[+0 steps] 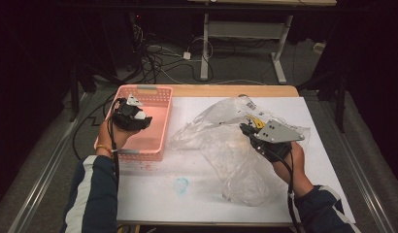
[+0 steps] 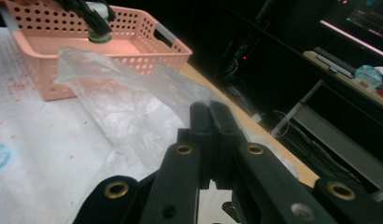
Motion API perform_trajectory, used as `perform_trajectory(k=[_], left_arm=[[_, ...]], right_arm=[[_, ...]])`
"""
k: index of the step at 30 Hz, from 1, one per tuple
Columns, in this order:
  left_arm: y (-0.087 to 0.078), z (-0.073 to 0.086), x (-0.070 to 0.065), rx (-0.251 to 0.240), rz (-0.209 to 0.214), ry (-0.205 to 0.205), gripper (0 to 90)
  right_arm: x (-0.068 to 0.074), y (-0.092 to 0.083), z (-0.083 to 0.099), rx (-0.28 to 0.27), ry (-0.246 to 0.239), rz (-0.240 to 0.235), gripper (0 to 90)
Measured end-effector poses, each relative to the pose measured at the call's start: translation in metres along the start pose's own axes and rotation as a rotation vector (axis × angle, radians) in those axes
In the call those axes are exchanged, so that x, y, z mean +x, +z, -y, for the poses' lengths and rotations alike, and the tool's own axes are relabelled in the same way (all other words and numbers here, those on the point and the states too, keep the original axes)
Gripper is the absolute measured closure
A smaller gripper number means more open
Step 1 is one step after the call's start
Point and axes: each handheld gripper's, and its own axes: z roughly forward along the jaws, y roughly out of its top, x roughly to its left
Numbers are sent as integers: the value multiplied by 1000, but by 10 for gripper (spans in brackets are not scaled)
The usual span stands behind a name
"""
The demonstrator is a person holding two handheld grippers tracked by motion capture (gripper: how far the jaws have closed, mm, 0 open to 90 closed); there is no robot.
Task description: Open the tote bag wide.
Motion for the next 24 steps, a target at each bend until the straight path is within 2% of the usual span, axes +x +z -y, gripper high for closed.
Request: perform_trajectory(k=[3, 5, 6, 7, 8, 10, 12, 14, 18, 19, 20, 21, 22, 24], left_arm=[[-26, -5, -14, -125, -16, 29, 480], [-43, -8, -27, -211, 1, 49, 480], [-53, -11, -42, -256, 20, 89, 480], [-53, -11, -42, -256, 20, 89, 480], [-58, -13, -54, -281, 37, 121, 480], [-63, -16, -73, -327, 90, 150, 480], [-62, -21, -91, -342, 116, 191, 480], [-58, -25, -105, -348, 164, 211, 481], [-48, -33, -134, -368, 227, 254, 480], [-47, -35, -142, -373, 241, 271, 481], [-40, -38, -160, -384, 257, 317, 480], [-40, -38, -160, -384, 257, 317, 480], [-36, -39, -169, -383, 252, 349, 480], [-23, -42, -183, -372, 273, 369, 480]], right_arm=[[-5, 0, -1, -9, 15, 12, 900], [-6, 0, -1, -7, 18, 19, 900], [-6, 0, -1, -3, 19, 21, 900], [-6, 0, -1, -4, 22, 23, 900], [-6, 0, -1, 1, 20, 24, 900], [-6, 1, -1, 0, 20, 24, 900], [-5, 1, -1, 3, 13, 24, 900], [-5, 1, -1, 4, 15, 26, 900], [-2, 2, 0, 6, 12, 18, 900], [-2, 2, 0, 9, 15, 14, 900], [-1, 4, 2, 14, 14, 13, 900], [-1, 4, 2, 14, 14, 13, 900], [0, 7, 4, 20, 19, 3, 900], [1, 8, 4, 23, 16, 1, 900]])
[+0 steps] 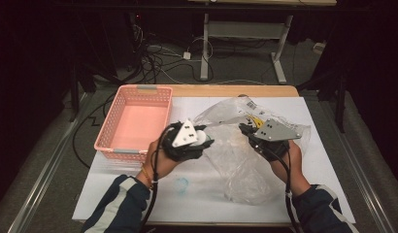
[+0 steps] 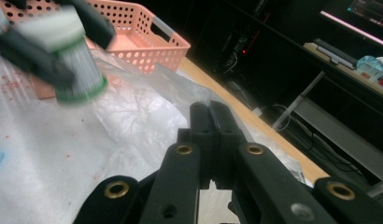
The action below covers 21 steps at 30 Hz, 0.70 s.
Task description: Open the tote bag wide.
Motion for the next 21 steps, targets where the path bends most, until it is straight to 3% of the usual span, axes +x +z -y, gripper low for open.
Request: perform_trajectory(k=[4, 5, 6, 8, 11, 14, 16, 21], left_arm=[[40, 5, -10, 28, 60, -7, 480], [60, 9, -16, 51, 90, -25, 480], [60, 9, -16, 51, 90, -25, 480], [77, 13, -22, 83, 94, 2, 480], [98, 19, -25, 102, 121, -18, 480], [112, 22, -26, 113, 112, -22, 480], [120, 23, -27, 97, 94, -46, 479], [129, 26, -26, 118, 67, -50, 474]], right_arm=[[2, 3, 3, 13, 2, -7, 900], [1, 4, 5, 16, 3, -4, 900], [-1, 4, 6, 18, 11, -8, 900], [-2, 5, 8, 22, 19, -12, 900], [-5, 6, 12, 31, 24, -13, 900], [-5, 6, 14, 38, 33, -19, 900], [-5, 6, 14, 39, 28, -24, 900], [-4, 8, 16, 55, 28, -34, 900]])
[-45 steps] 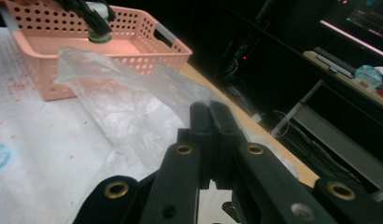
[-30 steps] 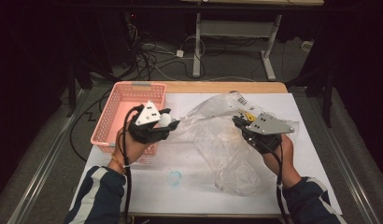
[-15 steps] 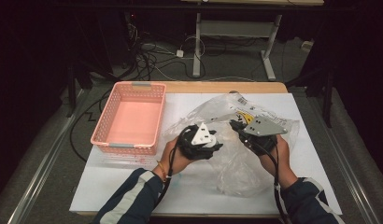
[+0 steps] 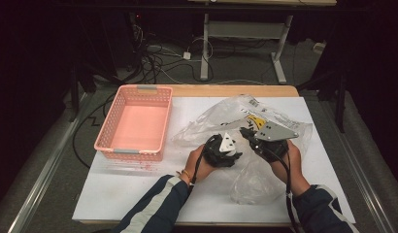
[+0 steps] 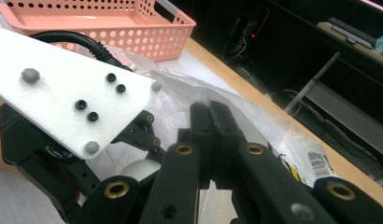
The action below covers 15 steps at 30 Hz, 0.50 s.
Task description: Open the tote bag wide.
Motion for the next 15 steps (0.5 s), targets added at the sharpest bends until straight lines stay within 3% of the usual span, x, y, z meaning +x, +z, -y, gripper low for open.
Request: perform_trajectory(k=[2, 6, 11, 15], left_arm=[[-1, 1, -2, 4, 11, -15, 394], [-16, 0, -7, 0, -39, 17, 246], [-45, 5, -20, 8, -78, 97, 235], [-78, 6, -29, -17, -92, 136, 235]], right_arm=[[0, 0, 1, 4, 2, -2, 900], [-2, 0, 3, 10, 5, -2, 900], [-1, 0, 4, 15, 9, -4, 900], [0, 0, 5, 23, 4, -8, 900]])
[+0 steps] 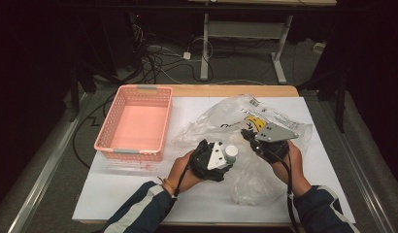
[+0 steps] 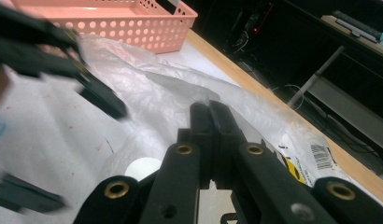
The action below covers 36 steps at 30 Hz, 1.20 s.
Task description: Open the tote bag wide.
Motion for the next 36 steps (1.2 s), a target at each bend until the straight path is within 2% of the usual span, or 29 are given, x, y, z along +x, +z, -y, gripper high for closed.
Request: perform_trajectory(k=[3, 5, 7, 9, 10, 11, 12, 14, 16, 21, 27, 28, 30, 32, 34, 36], left_arm=[[-30, 3, -1, -47, -36, 5, 235], [-49, 8, 3, -78, -83, -16, 235], [-63, 16, 11, -83, -147, -46, 234], [-69, 23, 21, -60, -190, -84, 234], [-69, 25, 25, -33, -220, -109, 234], [-66, 27, 29, 15, -260, -137, 233], [-63, 29, 32, 57, -275, -163, 230], [-58, 34, 36, 86, -260, -203, 231], [-55, 37, 37, 108, -262, -205, 231], [-47, 40, 44, 130, -247, -251, 244], [-36, 42, 50, 164, -228, -268, 329], [-35, 43, 50, 170, -223, -269, 376], [-33, 44, 51, 184, -215, -266, 393], [-33, 44, 51, 190, -212, -261, 481], [-33, 46, 52, 200, -212, -254, 488], [-34, 48, 55, 210, -197, -258, 587]], right_arm=[[0, 0, 1, 4, -5, 0, 900], [0, 0, 2, 10, -2, -3, 900], [1, 0, 3, 17, -9, -7, 900], [1, 1, 4, 23, -12, -13, 900], [0, 0, 4, 27, -15, -17, 900], [-1, 0, 4, 30, -14, -20, 900], [-1, -1, 4, 34, -14, -17, 900], [-3, -2, 5, 38, -15, -19, 900], [-4, -3, 6, 41, -16, -18, 900], [-11, -5, 9, 44, -8, -21, 900], [-21, -12, 11, 45, 3, -26, 900], [-23, -13, 11, 43, 1, -19, 900], [-25, -14, 12, 42, 13, -21, 900], [-26, -15, 12, 42, 15, -14, 900], [-27, -15, 13, 44, 17, -11, 900], [-29, -15, 14, 42, 24, -6, 900]])
